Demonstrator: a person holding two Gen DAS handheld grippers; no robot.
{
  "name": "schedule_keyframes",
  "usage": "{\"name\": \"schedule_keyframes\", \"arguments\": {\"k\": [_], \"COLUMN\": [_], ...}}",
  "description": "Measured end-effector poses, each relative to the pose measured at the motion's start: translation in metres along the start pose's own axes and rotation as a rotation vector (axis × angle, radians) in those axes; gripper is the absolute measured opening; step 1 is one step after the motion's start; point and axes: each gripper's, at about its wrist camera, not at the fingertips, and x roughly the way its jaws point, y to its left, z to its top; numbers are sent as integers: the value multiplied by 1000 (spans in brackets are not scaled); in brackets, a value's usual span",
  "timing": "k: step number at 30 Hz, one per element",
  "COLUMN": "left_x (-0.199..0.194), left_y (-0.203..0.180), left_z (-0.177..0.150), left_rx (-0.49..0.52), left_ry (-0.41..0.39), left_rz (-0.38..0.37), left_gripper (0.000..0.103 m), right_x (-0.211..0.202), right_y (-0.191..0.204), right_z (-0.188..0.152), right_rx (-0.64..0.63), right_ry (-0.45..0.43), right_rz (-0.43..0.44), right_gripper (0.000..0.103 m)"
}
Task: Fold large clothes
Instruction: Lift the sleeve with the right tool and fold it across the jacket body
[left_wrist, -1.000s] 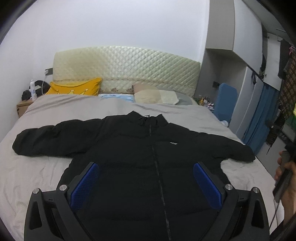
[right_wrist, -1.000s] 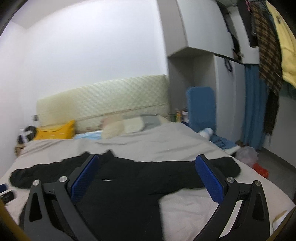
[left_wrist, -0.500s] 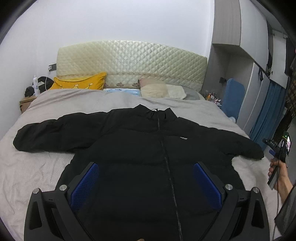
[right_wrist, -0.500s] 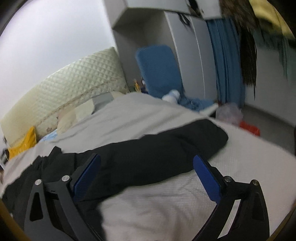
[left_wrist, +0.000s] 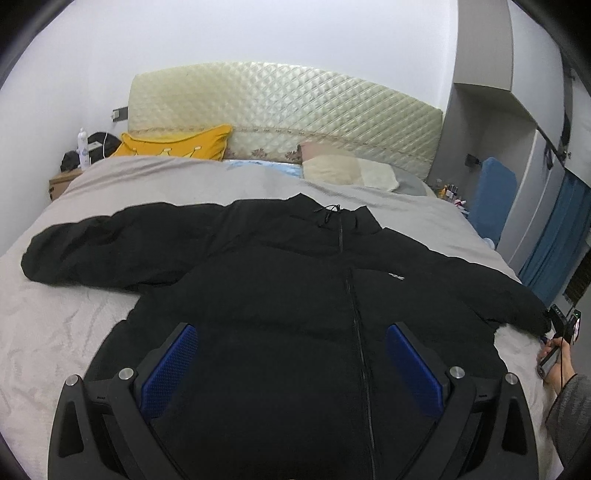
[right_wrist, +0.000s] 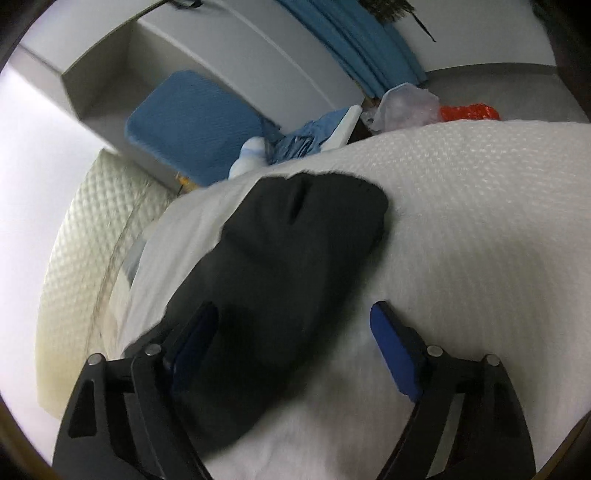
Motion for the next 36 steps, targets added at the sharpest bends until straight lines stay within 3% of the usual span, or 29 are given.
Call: {"name": "schedule_keyframes", "arguments": {"k": [3,5,7,10,16,21,31,36], "left_x": [13,23,28,30,13,-8,-44,-56], "left_y": [-4,-7,-8,-8,-4,7,30,33], "left_z": [3,5,6,6,10,13,11,7], "left_rx": [12,25,22,25,67,81,95,133], "left_ry": [-4,1,13,31,53,21,10,-9], "left_rz": [23,37,38,31,72,58,20,14], "left_gripper": [103,103,103,103,103,103,103,103], "right_x": [14,27,33,21,-36,-78,-194,-246], "right_y": [7,11,18,34,58,94,242,330], "right_z": [14,22,26,33,58,65,44,1], "right_rx": [-17,-26,-58,-125,-184,-219,-439,-572], "right_ry": [-25,0,21,-8,-136,-161,-221,-233], "right_rz": [39,60,60,52,15,8,92,179], "right_gripper": [77,59,32,13,7,7,7,7]}}
